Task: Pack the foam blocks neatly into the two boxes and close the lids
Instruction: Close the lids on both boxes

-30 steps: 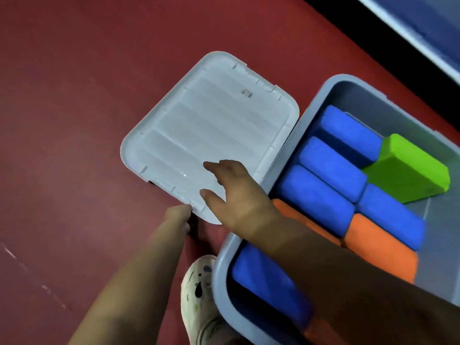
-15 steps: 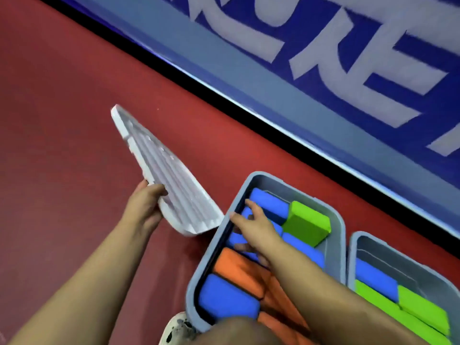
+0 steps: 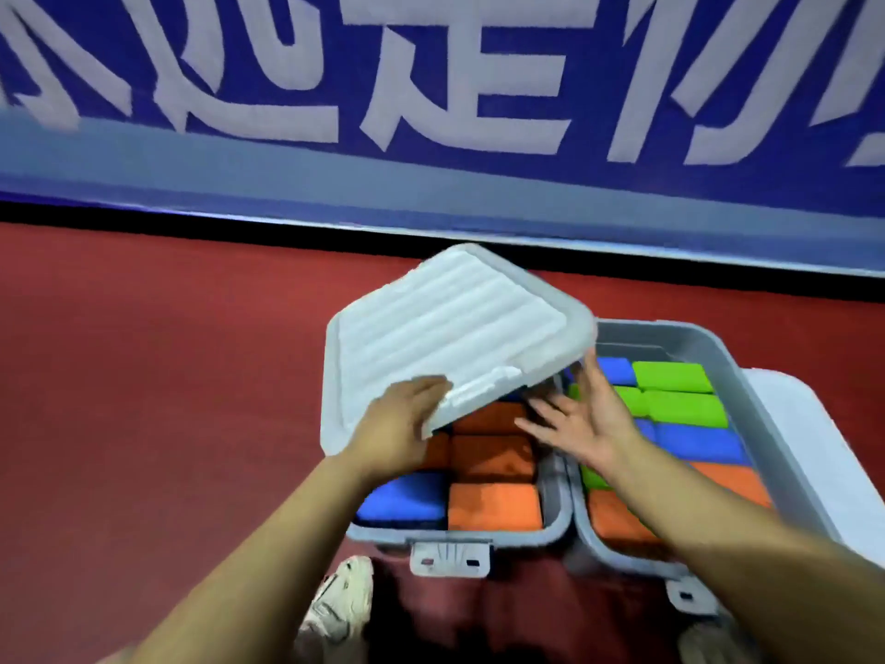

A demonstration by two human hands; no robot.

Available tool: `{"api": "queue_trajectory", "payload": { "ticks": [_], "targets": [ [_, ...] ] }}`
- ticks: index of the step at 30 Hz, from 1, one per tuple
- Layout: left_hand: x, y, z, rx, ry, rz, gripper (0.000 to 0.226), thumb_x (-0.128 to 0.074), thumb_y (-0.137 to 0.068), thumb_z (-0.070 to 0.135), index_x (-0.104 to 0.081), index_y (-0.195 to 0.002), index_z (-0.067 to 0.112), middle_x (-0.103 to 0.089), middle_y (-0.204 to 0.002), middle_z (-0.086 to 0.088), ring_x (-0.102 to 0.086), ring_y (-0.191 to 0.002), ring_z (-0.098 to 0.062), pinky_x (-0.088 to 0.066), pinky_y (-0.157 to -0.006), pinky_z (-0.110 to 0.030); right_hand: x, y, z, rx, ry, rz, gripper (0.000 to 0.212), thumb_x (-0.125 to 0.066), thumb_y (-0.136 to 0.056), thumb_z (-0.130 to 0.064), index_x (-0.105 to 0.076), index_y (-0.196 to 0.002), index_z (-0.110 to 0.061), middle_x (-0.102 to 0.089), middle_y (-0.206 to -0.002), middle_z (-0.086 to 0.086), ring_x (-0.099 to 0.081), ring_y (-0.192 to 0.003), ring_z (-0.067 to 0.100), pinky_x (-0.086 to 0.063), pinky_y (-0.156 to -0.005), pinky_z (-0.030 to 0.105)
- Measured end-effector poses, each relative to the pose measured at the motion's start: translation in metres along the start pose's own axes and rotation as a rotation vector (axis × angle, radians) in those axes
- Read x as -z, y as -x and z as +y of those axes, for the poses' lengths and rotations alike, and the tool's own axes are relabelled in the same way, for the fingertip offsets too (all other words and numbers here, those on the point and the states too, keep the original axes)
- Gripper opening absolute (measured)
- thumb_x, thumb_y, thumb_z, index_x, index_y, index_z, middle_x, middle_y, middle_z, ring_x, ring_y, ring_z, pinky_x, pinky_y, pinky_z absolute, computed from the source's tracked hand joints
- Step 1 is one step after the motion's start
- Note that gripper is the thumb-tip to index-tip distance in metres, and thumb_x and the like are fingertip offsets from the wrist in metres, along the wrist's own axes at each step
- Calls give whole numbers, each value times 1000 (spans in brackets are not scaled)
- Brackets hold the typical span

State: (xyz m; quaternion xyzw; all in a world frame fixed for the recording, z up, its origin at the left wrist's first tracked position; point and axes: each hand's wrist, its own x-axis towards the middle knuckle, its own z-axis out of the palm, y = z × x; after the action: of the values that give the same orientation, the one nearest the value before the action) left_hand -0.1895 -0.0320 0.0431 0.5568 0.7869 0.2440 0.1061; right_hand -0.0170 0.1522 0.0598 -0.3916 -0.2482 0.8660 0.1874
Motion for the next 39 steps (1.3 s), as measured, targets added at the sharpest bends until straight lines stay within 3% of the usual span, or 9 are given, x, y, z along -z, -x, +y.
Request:
{"api": "queue_trajectory", "payload": {
  "ticks": [3,6,9,12,15,18,24,31,39],
  "targets": [
    [-56,12,2,-117,-228,-256,73,-51,-73,8,-42,-143,25,-38,-151,4,-37,-138,-23,-35,-107,-47,51,9,47,-127,-103,192,34,-59,-87,-42,-58,-112,-20,-68,-112,3,-60,-99,22,-49,-85,45],
    [-83,25,-1,-201,-355,-401,79,-56,-74,7,-34,-147,27,-29,-155,7,-28,-143,-20,-23,-112,-48,85,16,90,-211,-152,427,25,-62,-89,-35,-54,-94,-11,-49,-137,12,-50,-123,25,-44,-92,39],
    [-91,38,-14,-224,-470,-474,92,-78,-48,14,-49,-135,27,-49,-143,2,-52,-127,-23,-43,-97,-50,95,12,113,-283,-130,474,30,-65,-88,-30,-52,-105,-10,-51,-134,15,-54,-117,28,-47,-83,39],
    [-89,53,-35,-144,-459,-447,88,-85,-51,25,-47,-131,31,-46,-145,-4,-51,-127,-29,-48,-93,-52,86,4,126,-354,-51,468,45,-67,-84,-36,-49,-116,-9,-51,-129,13,-61,-90,28,-51,-66,40],
    [-94,67,-43,-44,-456,-414,92,-62,-71,4,-22,-148,33,-3,-159,-4,-9,-146,-33,-23,-107,-66,73,-4,134,-377,0,485,41,-66,-85,-35,-46,-113,-14,-47,-122,8,-59,-106,32,-51,-84,46],
    [-97,74,-51,208,-491,-587,104,-39,-76,-12,10,-146,47,33,-149,8,27,-142,-25,9,-110,-61,69,-15,138,-369,21,533,36,-62,-90,-32,-48,-120,-16,-49,-132,6,-56,-116,34,-48,-92,48],
    [-115,67,-70,307,-404,-703,95,-42,-88,-8,4,-146,51,22,-157,15,14,-147,-25,-16,-112,-61,81,-29,139,-383,100,552,50,-63,-88,-35,-47,-129,-11,-52,-133,11,-57,-114,32,-49,-79,46],
    [-114,58,-62,252,-366,-792,95,-40,-85,-11,1,-149,46,26,-155,14,22,-145,-27,-9,-109,-67,87,-39,142,-391,147,583,44,-68,-86,-27,-50,-124,-13,-57,-120,13,-58,-103,31,-48,-81,44],
    [-119,61,-54,199,-440,-695,89,-41,-86,-4,-3,-148,49,19,-158,11,14,-147,-27,-11,-113,-58,108,-41,139,-257,99,568,36,-67,-87,-19,-54,-120,-10,-60,-110,10,-57,-90,25,-49,-79,42]
  ]
}}
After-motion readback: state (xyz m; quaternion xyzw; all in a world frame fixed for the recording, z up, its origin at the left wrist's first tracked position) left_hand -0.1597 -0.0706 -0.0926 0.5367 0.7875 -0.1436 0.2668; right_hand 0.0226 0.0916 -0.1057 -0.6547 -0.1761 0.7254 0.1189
